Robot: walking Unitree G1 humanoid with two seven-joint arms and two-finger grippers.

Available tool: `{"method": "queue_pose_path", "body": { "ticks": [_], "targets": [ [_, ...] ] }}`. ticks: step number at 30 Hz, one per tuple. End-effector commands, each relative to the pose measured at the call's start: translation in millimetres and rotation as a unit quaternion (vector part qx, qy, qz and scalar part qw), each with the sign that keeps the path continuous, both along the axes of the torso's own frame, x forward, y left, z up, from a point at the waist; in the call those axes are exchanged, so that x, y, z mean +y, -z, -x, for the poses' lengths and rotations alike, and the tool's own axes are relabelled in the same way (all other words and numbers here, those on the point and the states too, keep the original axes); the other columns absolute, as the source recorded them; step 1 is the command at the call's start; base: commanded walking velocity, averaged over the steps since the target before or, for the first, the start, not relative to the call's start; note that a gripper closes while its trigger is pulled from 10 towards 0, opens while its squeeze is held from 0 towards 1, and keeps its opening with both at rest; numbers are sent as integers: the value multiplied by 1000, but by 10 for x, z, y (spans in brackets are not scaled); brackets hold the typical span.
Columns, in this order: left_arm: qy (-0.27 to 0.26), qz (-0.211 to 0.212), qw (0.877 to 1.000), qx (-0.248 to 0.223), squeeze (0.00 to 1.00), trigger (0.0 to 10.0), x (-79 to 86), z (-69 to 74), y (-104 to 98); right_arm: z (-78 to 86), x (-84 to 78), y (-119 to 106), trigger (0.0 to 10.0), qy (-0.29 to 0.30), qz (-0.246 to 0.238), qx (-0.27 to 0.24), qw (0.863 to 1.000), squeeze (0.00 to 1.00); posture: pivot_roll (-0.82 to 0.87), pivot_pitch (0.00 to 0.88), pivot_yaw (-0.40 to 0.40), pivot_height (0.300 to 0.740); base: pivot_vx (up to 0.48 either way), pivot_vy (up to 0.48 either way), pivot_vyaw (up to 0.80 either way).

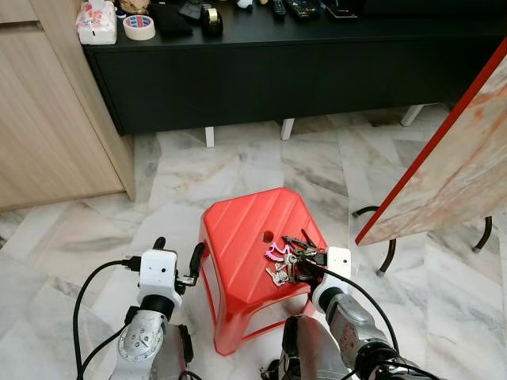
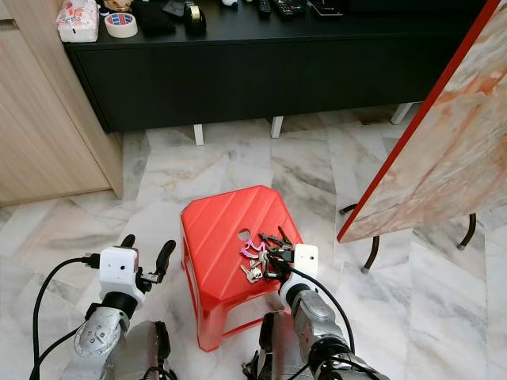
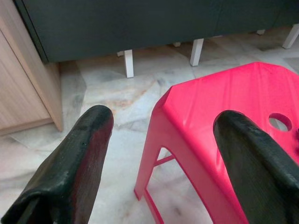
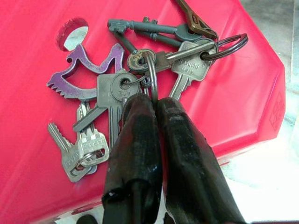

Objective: Hang keys on a hook

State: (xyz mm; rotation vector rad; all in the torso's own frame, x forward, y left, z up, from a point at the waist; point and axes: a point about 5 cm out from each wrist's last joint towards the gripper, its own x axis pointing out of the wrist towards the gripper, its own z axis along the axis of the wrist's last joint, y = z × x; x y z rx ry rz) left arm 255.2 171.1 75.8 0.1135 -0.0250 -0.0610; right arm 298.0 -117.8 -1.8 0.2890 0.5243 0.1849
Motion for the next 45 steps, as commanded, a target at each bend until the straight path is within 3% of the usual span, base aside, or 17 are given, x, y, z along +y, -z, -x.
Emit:
{"method": "queue_pose_path", "body": {
  "ticks": [1,10,11,12,13,32,33,45],
  "targets": [
    [1,-2,1000,10,0,10000,-24,22,32,69,-21,67,10000,-3,8,9,1000,1000,80,195,-140,606,0,0,0],
    [-1,-5,1000,12,0,10000,-21,31,37,6,-23,11,10000,-3,22,0,1000,1000,80,195,-141,606,0,0,0],
    [-2,-6,1000,12,0,10000,-17,28,37,-8,-24,-1,10000,-4,29,-1,1000,271,84,195,-139,606,0,0,0],
    [-2,-6,1000,12,0,10000,-15,28,38,-12,-24,-4,10000,-4,30,-1,1000,271,84,195,-139,606,0,0,0],
    [-2,-7,1000,12,0,10000,-14,27,36,-20,-24,-11,10000,-4,31,-2,1000,0,84,194,-139,606,0,0,0],
    [1,-15,1000,15,0,10000,-9,78,32,-80,-35,-73,10000,7,20,-13,1000,0,98,210,-133,606,0,0,0],
    [1,-16,1000,16,0,10000,-6,77,32,-89,-36,-83,10000,10,15,-16,1000,1000,99,209,-133,606,0,0,0],
    [2,-17,1000,14,0,10000,-5,41,20,-194,-110,-226,10000,55,-15,-62,996,1000,96,200,-128,606,0,0,0]
  ]
}}
